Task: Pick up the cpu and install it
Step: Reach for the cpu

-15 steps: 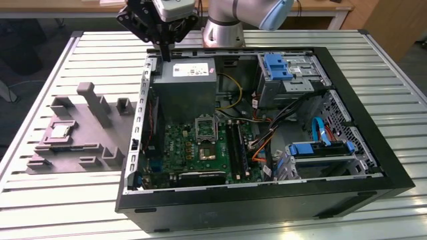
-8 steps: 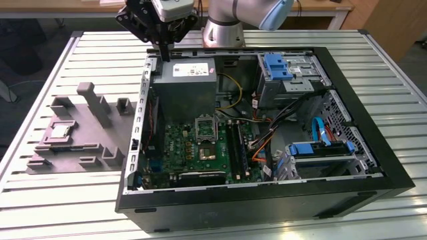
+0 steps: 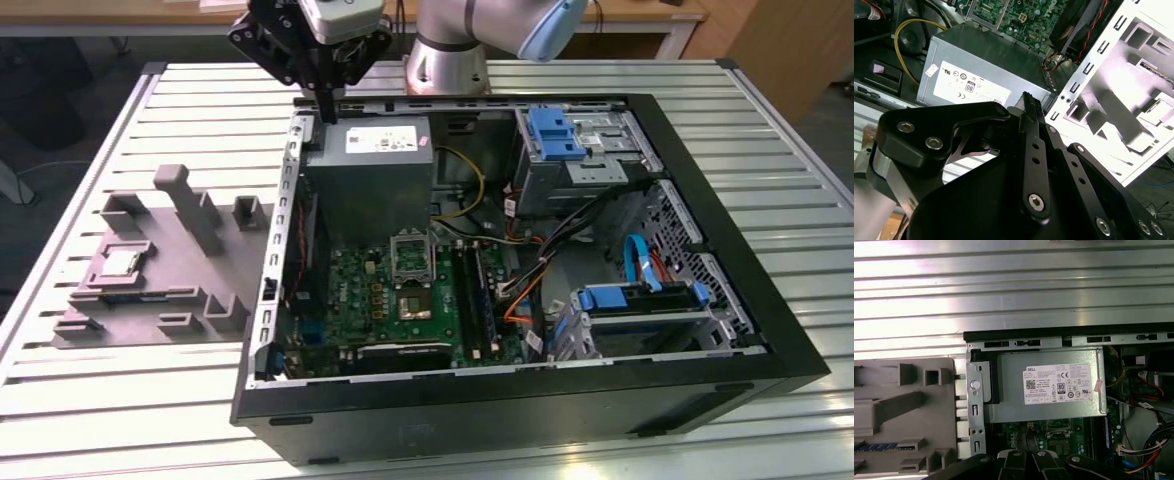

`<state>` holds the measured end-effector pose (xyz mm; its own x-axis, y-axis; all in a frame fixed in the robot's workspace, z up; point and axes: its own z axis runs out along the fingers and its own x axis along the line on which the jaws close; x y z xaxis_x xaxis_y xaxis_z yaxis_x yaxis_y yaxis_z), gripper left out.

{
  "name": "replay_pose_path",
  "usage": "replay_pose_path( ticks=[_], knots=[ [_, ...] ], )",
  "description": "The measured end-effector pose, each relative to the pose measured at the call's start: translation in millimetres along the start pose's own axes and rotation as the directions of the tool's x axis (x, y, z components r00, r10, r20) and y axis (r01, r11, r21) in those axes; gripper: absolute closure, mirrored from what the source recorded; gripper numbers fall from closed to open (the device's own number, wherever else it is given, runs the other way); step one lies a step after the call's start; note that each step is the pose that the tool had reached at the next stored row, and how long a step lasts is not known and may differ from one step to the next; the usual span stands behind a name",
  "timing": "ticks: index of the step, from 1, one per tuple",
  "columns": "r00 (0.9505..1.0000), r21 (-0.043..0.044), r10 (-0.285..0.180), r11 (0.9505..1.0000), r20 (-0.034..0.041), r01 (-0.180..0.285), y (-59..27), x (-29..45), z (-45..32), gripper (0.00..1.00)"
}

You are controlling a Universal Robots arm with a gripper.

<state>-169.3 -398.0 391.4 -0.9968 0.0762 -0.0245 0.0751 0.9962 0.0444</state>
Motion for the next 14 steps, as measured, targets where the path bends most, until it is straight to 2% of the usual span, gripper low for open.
replay_pose_path(
  ticks=[14],
  knots=[
    [1.0000, 0.0000, 0.000, 1.0000, 0.0000, 0.000, -0.3, 3.5, 0.1, 0.89]
  ],
)
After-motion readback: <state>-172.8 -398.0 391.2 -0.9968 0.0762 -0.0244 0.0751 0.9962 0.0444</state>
